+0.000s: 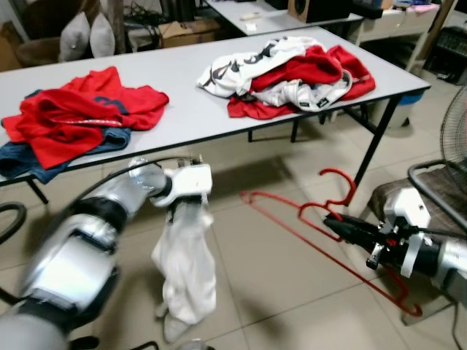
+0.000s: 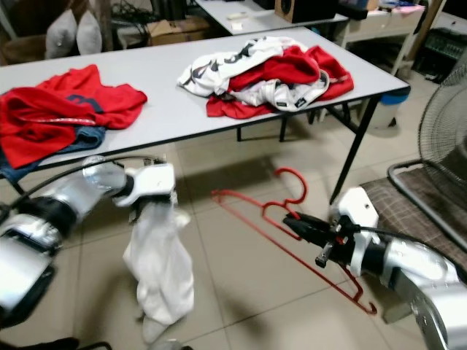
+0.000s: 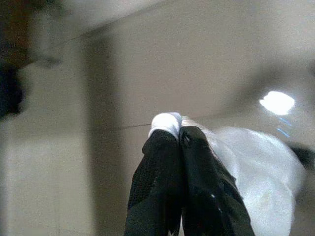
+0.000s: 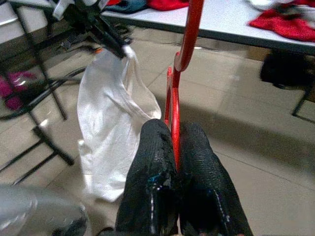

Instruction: Hang hanger

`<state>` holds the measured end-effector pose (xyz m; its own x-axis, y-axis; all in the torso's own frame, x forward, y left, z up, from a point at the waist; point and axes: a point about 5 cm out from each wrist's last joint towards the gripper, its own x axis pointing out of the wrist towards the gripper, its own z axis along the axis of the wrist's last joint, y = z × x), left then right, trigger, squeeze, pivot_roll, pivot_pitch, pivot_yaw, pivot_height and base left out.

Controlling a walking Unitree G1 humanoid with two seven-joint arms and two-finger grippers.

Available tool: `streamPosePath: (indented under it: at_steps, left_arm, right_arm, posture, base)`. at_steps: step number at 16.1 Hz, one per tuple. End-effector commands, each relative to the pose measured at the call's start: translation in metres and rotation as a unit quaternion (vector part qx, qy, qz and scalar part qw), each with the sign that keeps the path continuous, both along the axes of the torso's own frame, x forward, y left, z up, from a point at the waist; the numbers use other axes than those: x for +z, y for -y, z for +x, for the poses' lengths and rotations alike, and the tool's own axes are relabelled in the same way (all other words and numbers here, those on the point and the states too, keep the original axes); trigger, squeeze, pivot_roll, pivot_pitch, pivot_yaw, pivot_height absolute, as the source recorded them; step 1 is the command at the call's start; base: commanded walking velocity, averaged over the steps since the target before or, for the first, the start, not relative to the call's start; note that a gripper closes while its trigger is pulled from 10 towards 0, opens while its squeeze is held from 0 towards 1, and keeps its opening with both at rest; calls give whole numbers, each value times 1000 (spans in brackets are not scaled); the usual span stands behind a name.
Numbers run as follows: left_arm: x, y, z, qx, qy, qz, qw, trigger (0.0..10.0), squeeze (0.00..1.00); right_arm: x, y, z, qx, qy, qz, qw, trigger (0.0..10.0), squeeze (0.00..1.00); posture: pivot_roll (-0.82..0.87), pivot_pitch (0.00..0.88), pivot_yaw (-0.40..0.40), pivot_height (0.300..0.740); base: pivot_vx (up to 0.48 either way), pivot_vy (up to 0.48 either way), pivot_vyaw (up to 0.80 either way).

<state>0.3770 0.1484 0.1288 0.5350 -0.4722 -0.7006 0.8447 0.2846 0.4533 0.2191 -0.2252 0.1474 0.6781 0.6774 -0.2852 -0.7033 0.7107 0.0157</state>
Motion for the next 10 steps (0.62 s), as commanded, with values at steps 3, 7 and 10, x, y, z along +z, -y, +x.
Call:
streamPosePath:
  at_steps: [3,7,10]
  left_arm:
    - [11,74,-2,-52,-14,-153,987,10000,0]
    - [-33,81,-42,-294,-106,51,949,10000,0]
    - [-24,51,-28,-261,-70,118,955,10000,0]
  right_arm:
    - [1,1,-19,-61,14,3,998,10000,0]
    - [0,-7,-35,-38,9,6,999,10000,0]
    - [1,-12,-35,-9,4,11,1000,10000,0]
  posture:
    - [-134,5,155,740]
    - [-145,0,167,740]
    - [-119,0,130,740]
  base:
    - [0,0,0]
    - [0,0,0]
    - [0,0,0]
